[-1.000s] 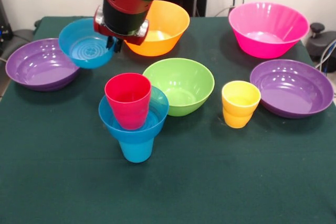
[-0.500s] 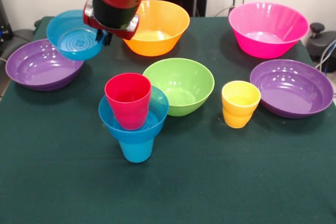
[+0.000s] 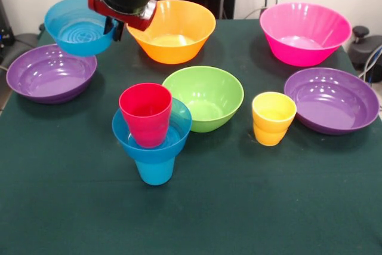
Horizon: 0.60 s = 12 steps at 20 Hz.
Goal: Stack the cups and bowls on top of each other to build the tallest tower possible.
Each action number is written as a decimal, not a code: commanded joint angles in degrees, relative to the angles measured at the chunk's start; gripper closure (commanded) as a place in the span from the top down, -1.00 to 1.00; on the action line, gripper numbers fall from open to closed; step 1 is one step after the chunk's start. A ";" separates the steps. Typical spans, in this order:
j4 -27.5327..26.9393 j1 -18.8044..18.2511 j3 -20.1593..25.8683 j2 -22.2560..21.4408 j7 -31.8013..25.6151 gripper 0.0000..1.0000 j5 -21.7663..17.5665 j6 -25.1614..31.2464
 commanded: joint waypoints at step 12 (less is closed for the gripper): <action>-8.23 3.33 2.23 5.88 5.04 -1.00 5.12 1.79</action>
